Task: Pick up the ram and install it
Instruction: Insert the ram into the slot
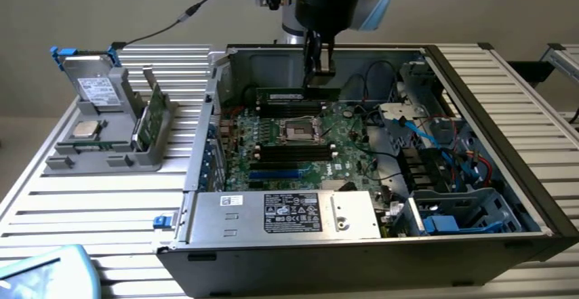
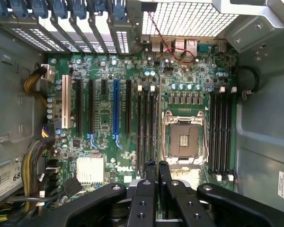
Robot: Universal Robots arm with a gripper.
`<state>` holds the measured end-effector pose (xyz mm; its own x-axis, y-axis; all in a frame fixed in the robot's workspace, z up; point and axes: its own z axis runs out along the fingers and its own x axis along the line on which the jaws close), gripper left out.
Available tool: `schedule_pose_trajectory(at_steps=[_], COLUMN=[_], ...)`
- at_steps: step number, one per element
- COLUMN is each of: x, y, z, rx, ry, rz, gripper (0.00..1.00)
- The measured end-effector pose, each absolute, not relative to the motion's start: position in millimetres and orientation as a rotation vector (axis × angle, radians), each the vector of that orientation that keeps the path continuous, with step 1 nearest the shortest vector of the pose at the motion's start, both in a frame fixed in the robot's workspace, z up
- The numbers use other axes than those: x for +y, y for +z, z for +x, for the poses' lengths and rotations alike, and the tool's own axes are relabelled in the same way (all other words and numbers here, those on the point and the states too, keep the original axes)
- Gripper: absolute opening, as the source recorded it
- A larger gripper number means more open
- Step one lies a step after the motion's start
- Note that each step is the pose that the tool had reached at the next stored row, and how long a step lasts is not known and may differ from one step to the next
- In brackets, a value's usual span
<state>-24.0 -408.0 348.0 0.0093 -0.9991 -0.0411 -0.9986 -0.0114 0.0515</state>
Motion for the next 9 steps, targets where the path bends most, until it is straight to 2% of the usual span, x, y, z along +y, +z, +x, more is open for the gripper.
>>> schedule_pose_trajectory(at_steps=[9], x=[-408.0], y=[331.7], z=[-21.1], rx=[-2.178], ry=[-0.102], rz=[2.25], gripper=[0.13])
